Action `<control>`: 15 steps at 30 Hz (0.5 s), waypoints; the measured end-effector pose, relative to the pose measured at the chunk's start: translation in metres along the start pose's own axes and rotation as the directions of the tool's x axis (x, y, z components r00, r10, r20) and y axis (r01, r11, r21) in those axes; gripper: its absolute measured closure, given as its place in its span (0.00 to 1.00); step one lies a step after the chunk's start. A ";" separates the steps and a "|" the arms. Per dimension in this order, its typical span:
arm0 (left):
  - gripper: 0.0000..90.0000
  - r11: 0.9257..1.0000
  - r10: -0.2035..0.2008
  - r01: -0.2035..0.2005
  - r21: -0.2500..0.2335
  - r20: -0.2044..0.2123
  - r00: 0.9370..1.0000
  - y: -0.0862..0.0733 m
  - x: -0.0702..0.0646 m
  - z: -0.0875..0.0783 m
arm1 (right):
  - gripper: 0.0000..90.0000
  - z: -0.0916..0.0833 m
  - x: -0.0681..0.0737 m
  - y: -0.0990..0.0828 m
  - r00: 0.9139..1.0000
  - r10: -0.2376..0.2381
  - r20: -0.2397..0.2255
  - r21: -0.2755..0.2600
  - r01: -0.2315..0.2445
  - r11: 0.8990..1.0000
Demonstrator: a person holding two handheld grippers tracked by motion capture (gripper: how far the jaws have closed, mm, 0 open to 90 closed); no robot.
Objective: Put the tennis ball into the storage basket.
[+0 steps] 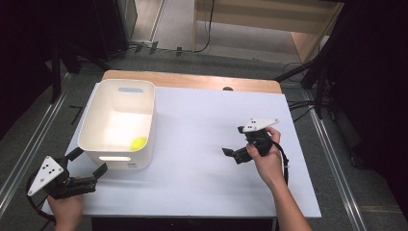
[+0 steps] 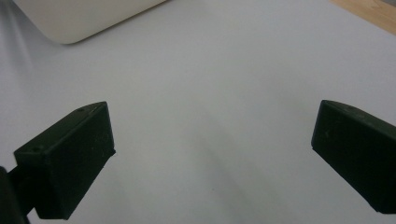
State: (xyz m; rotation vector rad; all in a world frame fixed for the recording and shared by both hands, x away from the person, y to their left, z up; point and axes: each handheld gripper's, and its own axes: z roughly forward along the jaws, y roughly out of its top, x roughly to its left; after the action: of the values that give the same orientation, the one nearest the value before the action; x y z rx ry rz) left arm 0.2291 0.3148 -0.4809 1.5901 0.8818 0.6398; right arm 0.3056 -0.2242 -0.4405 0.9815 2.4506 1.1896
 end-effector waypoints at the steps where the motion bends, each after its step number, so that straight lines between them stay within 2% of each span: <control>1: 0.00 1.000 0.000 0.000 0.001 0.000 1.000 0.000 0.000 0.000 | 0.00 -0.002 -0.001 -0.003 1.000 0.007 -0.001 -0.003 -0.007 1.000; 15: 0.00 1.000 0.007 -0.007 0.006 -0.001 1.000 0.000 0.000 0.000 | 0.00 -0.023 -0.017 -0.044 0.997 0.073 0.039 -0.043 -0.071 0.997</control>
State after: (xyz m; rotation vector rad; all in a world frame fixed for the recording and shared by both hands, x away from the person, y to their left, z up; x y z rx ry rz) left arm 0.2292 0.3148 -0.4808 1.5992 0.8796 0.6437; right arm 0.2871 -0.2691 -0.4604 1.0801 2.3684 1.2262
